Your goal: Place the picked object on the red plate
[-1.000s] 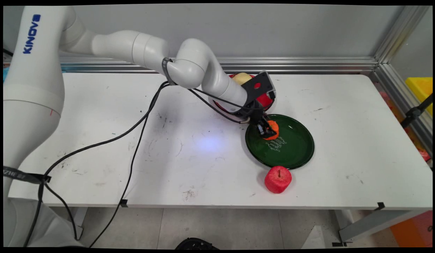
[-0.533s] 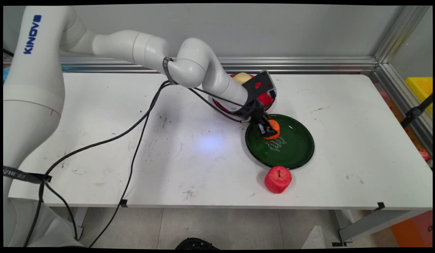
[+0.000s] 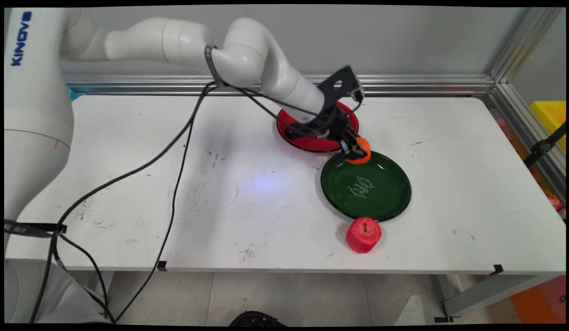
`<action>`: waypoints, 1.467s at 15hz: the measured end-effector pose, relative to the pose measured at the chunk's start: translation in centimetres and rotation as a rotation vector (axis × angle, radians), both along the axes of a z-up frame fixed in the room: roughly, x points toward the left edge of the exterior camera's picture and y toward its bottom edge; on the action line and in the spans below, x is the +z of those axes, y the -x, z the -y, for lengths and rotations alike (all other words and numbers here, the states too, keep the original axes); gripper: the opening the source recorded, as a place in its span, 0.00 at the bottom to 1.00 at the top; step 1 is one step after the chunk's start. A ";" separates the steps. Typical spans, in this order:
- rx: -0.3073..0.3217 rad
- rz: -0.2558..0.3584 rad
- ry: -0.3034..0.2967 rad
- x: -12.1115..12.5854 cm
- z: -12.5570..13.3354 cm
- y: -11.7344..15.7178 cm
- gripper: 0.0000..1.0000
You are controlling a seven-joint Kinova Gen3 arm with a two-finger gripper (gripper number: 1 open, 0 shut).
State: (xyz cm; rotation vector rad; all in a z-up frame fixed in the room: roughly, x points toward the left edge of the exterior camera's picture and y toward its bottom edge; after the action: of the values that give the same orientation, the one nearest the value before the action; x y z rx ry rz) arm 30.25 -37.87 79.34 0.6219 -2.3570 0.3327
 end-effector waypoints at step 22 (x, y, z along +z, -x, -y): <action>-0.005 0.055 0.028 -0.7 3.2 -8.9 0.00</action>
State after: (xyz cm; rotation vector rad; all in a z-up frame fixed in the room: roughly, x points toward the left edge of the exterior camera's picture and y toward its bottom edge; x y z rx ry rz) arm 39.18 -41.05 78.61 0.6007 -2.4020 0.3852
